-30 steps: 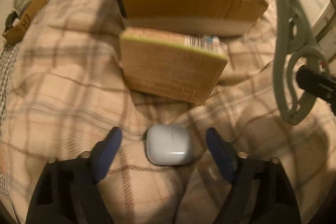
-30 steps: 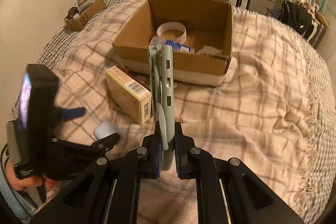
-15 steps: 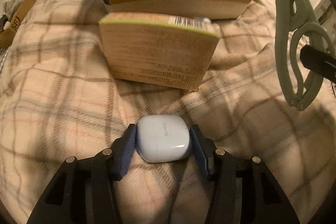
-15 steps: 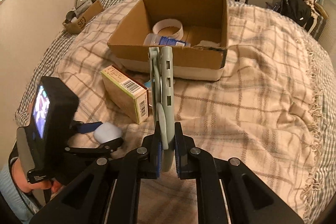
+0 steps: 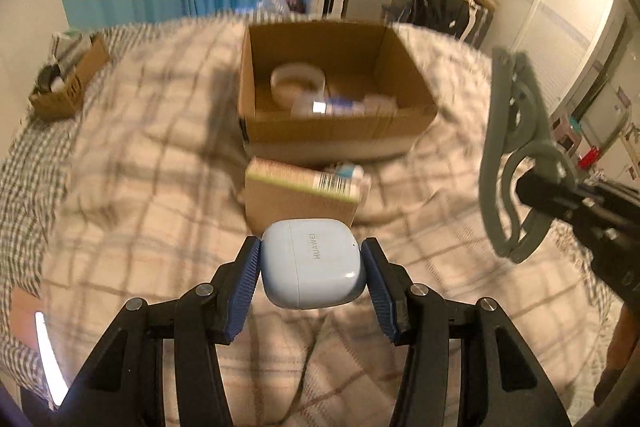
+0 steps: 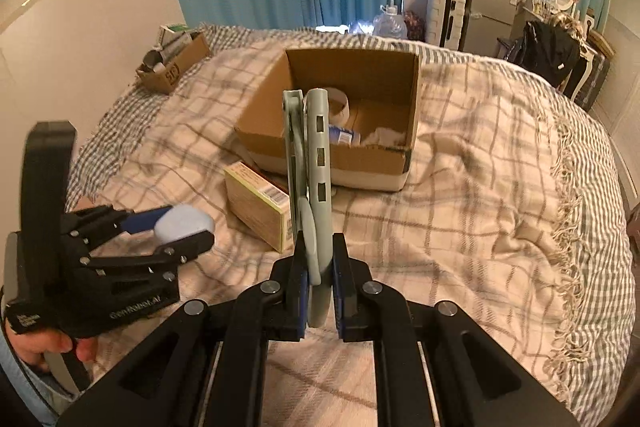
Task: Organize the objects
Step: 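Lower the earbud case and clip into the box and open both tools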
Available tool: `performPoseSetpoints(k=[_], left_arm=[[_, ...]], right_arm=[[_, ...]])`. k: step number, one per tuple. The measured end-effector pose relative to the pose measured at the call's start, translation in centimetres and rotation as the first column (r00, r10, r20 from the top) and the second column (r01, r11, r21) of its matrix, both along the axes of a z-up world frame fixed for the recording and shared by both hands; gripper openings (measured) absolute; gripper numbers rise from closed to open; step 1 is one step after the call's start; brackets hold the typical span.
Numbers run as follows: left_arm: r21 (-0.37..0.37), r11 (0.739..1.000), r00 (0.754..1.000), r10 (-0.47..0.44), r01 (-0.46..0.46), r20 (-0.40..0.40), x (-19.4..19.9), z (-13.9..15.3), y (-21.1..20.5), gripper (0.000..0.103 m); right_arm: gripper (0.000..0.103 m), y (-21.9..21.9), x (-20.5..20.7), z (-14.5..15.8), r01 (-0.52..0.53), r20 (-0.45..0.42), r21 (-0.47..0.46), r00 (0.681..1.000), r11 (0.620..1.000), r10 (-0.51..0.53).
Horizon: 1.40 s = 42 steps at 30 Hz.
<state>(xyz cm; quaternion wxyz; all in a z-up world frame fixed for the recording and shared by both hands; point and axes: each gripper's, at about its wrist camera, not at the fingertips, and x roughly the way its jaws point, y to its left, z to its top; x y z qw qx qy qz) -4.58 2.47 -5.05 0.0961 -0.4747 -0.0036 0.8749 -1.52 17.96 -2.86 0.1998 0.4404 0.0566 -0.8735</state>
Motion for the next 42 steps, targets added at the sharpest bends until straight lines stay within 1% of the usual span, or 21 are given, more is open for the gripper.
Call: performPoseSetpoints(k=[4, 6, 9, 11, 15, 18, 24, 28, 31, 37, 42], left_arm=[[0.011, 1.0, 0.997, -0.009, 0.01, -0.071, -0.4, 3.1, 0.2, 0.052], [0.012, 1.0, 0.994, -0.016, 0.017, -0.107, -1.6, 4.6, 0.2, 0.052], [0.0, 0.999, 0.989, -0.032, 0.032, -0.142, -3.6, 6.3, 0.8, 0.052], [0.004, 0.999, 0.986, -0.043, 0.044, -0.16, -5.2, 7.2, 1.3, 0.052], [0.0, 0.999, 0.981, -0.049, 0.049, -0.187, -8.1, 8.4, 2.1, 0.052], [-0.005, 0.999, 0.979, -0.053, 0.053, -0.197, -10.6, 8.6, 2.7, 0.052], [-0.013, 0.998, 0.978, -0.063, 0.061, -0.197, -15.0, 7.3, 3.6, 0.052], [-0.022, 0.998, 0.978, -0.069, 0.065, -0.195, -17.1, 6.2, 4.3, 0.052], [-0.03, 0.997, 0.979, -0.069, 0.065, -0.19, -18.8, 4.9, 4.5, 0.052], [-0.047, 0.997, 0.99, -0.059, 0.053, -0.13, -21.6, 0.7, 4.0, 0.052], [-0.042, 0.998, 0.997, -0.053, 0.051, -0.057, -22.5, -2.3, 3.3, 0.053]], right_arm=[[0.009, 0.2, -0.8, 2.3, 0.005, -0.046, 0.0, 0.999, 1.0, -0.005], [0.009, 0.2, -1.5, 3.3, 0.006, -0.068, 0.002, 0.998, 1.0, -0.006], [0.009, 0.2, -3.1, 4.9, 0.011, -0.098, 0.006, 0.995, 1.0, -0.011], [0.009, 0.2, -4.4, 5.7, 0.015, -0.114, 0.011, 0.993, 1.0, -0.014], [0.009, 0.2, -7.5, 6.5, 0.024, -0.13, 0.008, 0.991, 1.0, -0.023], [0.009, 0.2, -10.1, 6.7, 0.026, -0.133, 0.007, 0.991, 1.0, -0.025], [0.009, 0.0, -15.3, 5.5, 0.038, -0.118, 0.029, 0.992, 0.999, -0.035], [0.009, 0.1, -18.9, 3.5, 0.056, -0.082, 0.031, 0.995, 0.998, -0.054], [0.009, 0.1, -21.2, 1.4, 0.059, -0.045, 0.027, 0.997, 0.998, -0.058], [0.009, -0.4, -23.9, -3.0, 0.061, 0.029, 0.043, 0.998, 0.997, -0.062], [0.009, -0.6, -24.7, -5.1, 0.059, 0.063, 0.052, 0.996, 0.997, -0.062]])
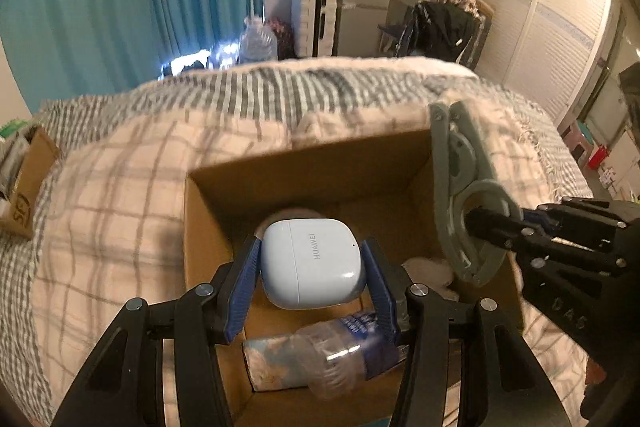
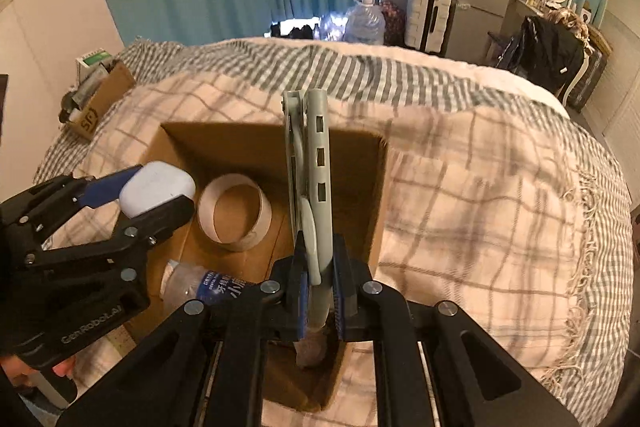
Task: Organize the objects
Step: 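Lower the earbud case and clip into the box and open both tools, then grasp the yellow-green medicine box with the right tool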
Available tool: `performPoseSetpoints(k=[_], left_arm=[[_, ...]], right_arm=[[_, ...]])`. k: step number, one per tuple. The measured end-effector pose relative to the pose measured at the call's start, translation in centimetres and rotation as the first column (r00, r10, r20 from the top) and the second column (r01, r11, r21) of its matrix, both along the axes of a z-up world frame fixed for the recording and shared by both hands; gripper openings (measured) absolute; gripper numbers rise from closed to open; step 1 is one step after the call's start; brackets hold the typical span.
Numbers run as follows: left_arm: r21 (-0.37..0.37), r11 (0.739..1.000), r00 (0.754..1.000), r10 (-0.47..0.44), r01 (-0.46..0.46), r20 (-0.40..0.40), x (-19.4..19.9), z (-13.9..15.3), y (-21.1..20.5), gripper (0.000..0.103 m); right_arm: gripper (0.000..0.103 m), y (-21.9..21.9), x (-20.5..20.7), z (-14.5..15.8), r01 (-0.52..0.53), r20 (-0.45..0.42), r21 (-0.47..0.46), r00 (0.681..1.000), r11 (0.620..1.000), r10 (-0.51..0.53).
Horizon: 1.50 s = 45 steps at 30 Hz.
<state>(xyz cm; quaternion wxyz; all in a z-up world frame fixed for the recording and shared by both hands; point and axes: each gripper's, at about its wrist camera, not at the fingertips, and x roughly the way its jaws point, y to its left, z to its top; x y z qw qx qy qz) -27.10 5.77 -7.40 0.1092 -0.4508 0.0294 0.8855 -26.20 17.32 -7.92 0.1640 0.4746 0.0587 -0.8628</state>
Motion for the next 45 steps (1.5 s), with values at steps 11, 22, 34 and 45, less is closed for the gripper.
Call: performPoseSetpoints(k=[11, 22, 34, 45], left_arm=[[-0.003, 1.0, 0.998, 0.009, -0.01, -0.06, 2.7, 3.9, -0.3, 0.081], [0.003, 0.998, 0.985, 0.06, -0.061, -0.163, 10.2, 12.8, -3.3, 0.103], [0.0, 0.996, 0.976, 0.09, -0.092, -0.196, 18.7, 14.9, -5.5, 0.103], [-0.009, 0.974, 0.964, 0.224, -0.227, -0.141, 21.6, 6.9, -7.9, 0.103]], right_arm=[[0.02, 0.9, 2.2, 3.9, 0.051, -0.079, -0.001, 0.996, 0.999, -0.051], [0.071, 2.9, 10.6, 14.7, 0.083, -0.255, -0.025, 0.963, 0.996, -0.087], [0.103, 2.6, 20.7, 18.8, 0.015, -0.385, -0.011, 0.923, 1.0, -0.018], [0.103, 1.6, 21.0, 9.3, -0.037, -0.338, 0.014, 0.94, 0.999, 0.04]])
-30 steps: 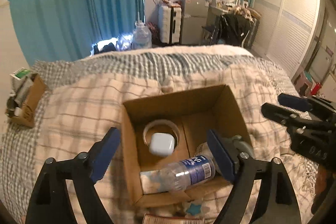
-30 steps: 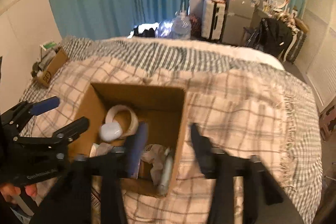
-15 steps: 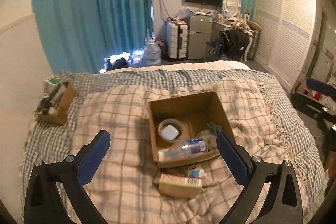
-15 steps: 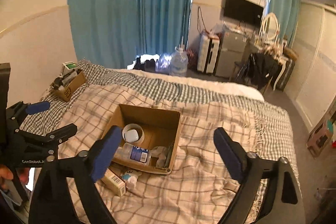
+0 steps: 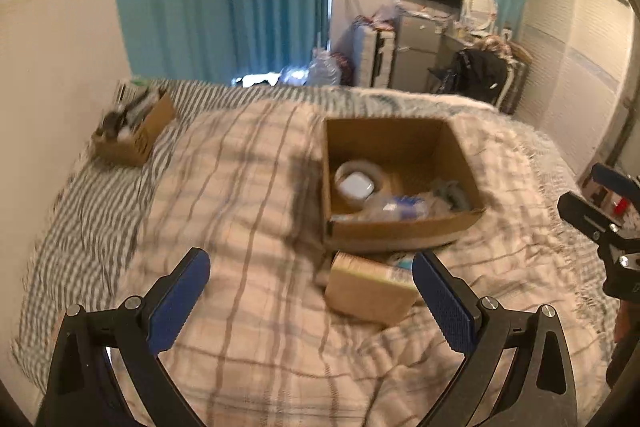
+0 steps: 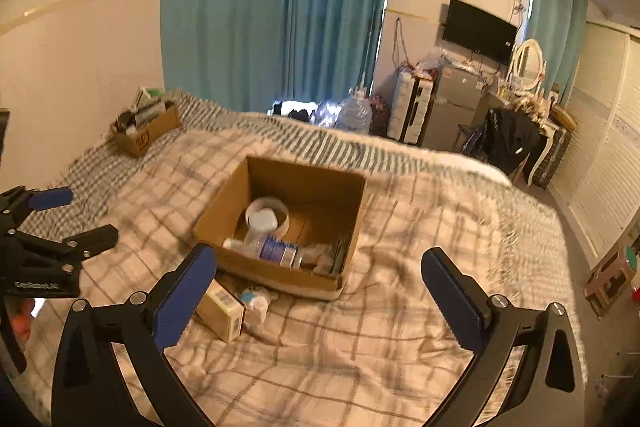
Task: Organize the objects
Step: 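Grasp the yellow-green medicine box with the right tool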
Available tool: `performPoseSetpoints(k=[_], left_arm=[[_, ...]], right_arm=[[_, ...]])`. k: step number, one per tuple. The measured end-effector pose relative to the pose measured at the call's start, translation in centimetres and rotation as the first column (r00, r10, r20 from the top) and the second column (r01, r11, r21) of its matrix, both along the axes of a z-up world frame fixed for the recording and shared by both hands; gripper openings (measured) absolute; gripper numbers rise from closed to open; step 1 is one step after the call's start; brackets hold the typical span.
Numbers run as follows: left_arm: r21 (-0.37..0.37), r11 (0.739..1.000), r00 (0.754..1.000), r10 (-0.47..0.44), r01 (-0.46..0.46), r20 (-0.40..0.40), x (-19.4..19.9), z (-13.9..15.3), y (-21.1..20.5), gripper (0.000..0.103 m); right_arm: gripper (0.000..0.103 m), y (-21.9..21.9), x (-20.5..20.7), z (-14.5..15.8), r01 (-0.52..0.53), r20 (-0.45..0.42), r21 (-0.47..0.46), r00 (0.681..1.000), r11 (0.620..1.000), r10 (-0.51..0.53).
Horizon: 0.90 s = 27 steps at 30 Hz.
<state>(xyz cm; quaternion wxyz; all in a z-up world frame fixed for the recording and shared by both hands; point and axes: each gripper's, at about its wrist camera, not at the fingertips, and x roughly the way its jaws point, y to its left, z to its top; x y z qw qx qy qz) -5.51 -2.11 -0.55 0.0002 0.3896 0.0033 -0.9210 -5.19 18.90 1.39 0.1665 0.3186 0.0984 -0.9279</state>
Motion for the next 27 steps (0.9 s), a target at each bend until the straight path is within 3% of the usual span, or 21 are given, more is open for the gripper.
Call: performPoseSetpoints(k=[4, 11, 15, 23, 27], left_arm=[[-0.02, 0.999, 0.997, 0.039, -0.038, 0.062, -0.2, -3.9, -1.2, 0.103], [-0.021, 0.995, 0.988, 0.094, -0.093, 0.123, -1.4, -7.1, -3.7, 0.103], [-0.012, 0.994, 0.979, 0.113, -0.112, 0.171, -2.1, -8.9, -4.8, 0.103], [0.038, 0.993, 0.968, 0.1, -0.111, 0.232, -2.4, -10.8, -5.5, 0.103], [0.052, 0.993, 0.966, 0.088, -0.104, 0.243, -2.3, -11.3, -5.4, 0.103]], right_arm=[[0.103, -1.2, -1.3, -5.0, -0.046, 0.094, -0.043, 0.994, 0.998, 0.05], [0.102, -6.9, -2.7, -11.6, -0.211, 0.232, 0.051, 0.953, 0.976, 0.194], [0.098, -9.5, -3.9, -14.3, -0.253, 0.298, 0.109, 0.931, 0.961, 0.211], [0.062, -10.9, -4.1, -16.9, -0.287, 0.389, 0.141, 0.896, 0.947, 0.214], [0.059, -11.4, -2.5, -16.5, -0.32, 0.371, 0.163, 0.896, 0.933, 0.243]])
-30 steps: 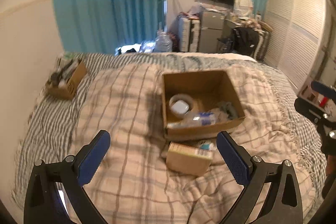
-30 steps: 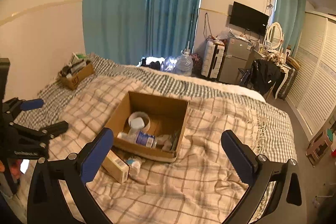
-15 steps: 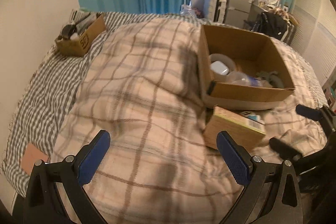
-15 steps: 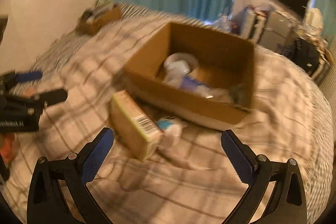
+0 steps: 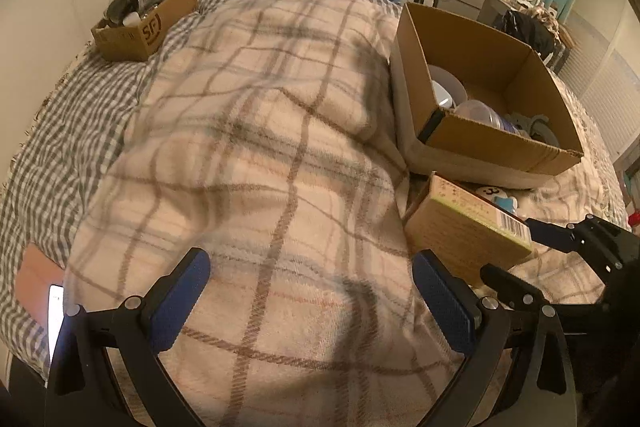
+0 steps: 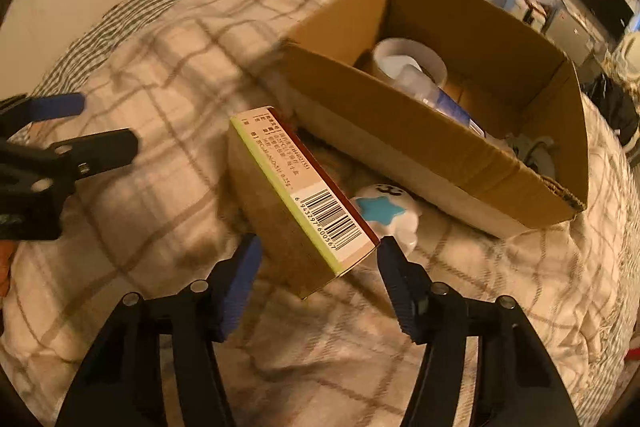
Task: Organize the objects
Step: 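Grasp the yellow-green medicine box with the right tool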
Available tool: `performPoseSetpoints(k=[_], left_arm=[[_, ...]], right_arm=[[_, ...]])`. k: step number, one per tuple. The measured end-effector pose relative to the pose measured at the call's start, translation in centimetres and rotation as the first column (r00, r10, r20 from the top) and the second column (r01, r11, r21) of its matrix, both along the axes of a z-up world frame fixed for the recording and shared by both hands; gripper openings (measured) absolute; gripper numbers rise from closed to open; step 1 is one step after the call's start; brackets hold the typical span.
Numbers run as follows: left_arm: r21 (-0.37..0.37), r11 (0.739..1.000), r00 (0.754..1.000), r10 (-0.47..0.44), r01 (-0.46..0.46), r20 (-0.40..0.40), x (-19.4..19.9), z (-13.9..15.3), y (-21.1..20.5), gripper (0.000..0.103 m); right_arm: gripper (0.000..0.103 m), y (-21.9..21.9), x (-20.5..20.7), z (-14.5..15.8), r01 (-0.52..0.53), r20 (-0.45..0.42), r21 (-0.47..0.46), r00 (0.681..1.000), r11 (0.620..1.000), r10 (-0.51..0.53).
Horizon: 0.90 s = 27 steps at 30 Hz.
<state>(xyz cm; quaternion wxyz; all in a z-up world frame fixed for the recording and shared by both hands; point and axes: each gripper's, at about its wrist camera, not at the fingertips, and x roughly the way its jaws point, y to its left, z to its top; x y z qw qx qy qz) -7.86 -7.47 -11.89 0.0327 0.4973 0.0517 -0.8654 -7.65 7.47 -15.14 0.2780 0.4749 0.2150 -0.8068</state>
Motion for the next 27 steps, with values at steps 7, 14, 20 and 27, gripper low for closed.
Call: performPoseSetpoints(k=[7, 14, 20, 27], left_arm=[[0.02, 1.0, 1.0, 0.011, -0.011, 0.0, 0.2, -0.1, -0.4, 0.103], [0.01, 1.0, 1.0, 0.027, -0.027, 0.011, 0.1, -0.2, -0.5, 0.103], [-0.024, 1.0, 1.0, -0.009, 0.009, 0.022, -0.2, 0.4, 1.6, 0.103], [0.013, 0.993, 0.993, -0.117, 0.117, -0.008, -1.8, 1.2, 7.5, 0.103]], right_arm=[[0.055, -1.7, 0.3, -0.1, -0.061, 0.031, -0.008, 0.998, 0.998, 0.061], [0.037, -2.4, -1.0, -1.8, -0.056, 0.106, -0.007, 0.993, 0.998, 0.056], [0.031, 2.2, 0.9, 3.9, 0.112, -0.02, -0.093, 0.993, 0.989, -0.115], [0.031, 9.0, 1.5, 8.0, 0.242, -0.062, -0.157, 0.965, 0.958, -0.254]])
